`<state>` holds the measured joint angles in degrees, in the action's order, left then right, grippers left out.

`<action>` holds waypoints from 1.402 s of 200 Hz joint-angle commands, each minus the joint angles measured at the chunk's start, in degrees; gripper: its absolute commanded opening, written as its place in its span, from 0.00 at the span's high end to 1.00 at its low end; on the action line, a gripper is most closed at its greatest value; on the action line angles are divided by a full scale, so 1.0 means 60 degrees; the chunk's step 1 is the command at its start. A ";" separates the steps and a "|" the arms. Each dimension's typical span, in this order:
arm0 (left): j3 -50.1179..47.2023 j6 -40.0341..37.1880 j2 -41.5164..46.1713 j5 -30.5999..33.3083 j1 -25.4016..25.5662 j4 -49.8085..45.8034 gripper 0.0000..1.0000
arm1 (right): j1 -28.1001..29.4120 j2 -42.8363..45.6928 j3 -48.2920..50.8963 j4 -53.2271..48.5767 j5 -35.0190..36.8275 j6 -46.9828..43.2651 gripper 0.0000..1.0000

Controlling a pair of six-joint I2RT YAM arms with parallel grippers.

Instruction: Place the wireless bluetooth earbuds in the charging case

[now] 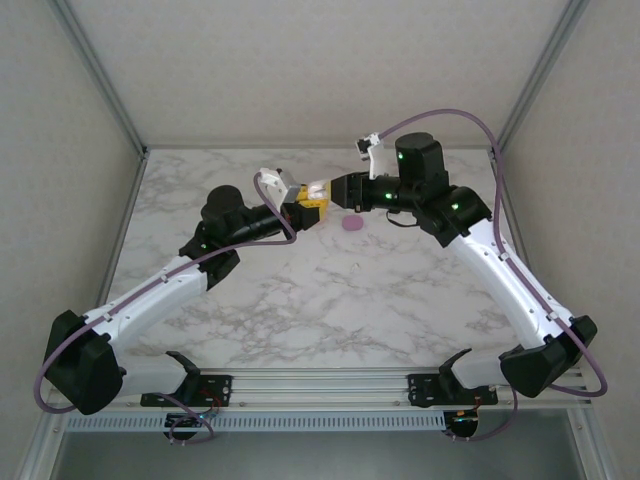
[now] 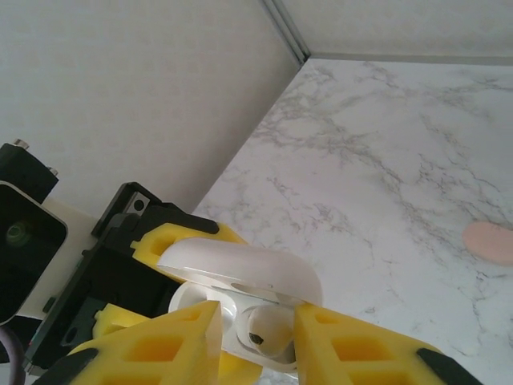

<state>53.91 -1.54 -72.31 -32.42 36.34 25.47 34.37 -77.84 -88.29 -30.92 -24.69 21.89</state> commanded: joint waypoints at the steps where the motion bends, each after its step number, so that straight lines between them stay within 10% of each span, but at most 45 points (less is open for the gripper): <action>1: 0.0229 -0.0136 0.0242 0.0027 0.0097 0.0192 0.82 | -0.0001 0.0161 -0.0314 -0.0289 0.1306 0.0240 0.71; 108: -0.0023 -0.0451 0.0591 0.0417 0.0082 -0.0049 0.81 | -0.1106 0.1297 0.0756 -0.0946 0.2659 0.0297 0.59; 164: -0.0406 -0.0729 0.1244 0.0905 0.0071 -0.0290 0.80 | -0.2226 -0.0639 0.1990 -0.2705 0.2557 0.1594 0.59; 280: -0.0456 -0.0741 0.1231 0.0848 0.0038 -0.0291 0.80 | -0.0939 -0.4378 0.3023 -0.1115 0.1716 0.3568 0.49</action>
<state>51.44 -5.23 -65.45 -27.75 36.34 23.09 27.86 -101.14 -68.55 -38.81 -15.05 40.34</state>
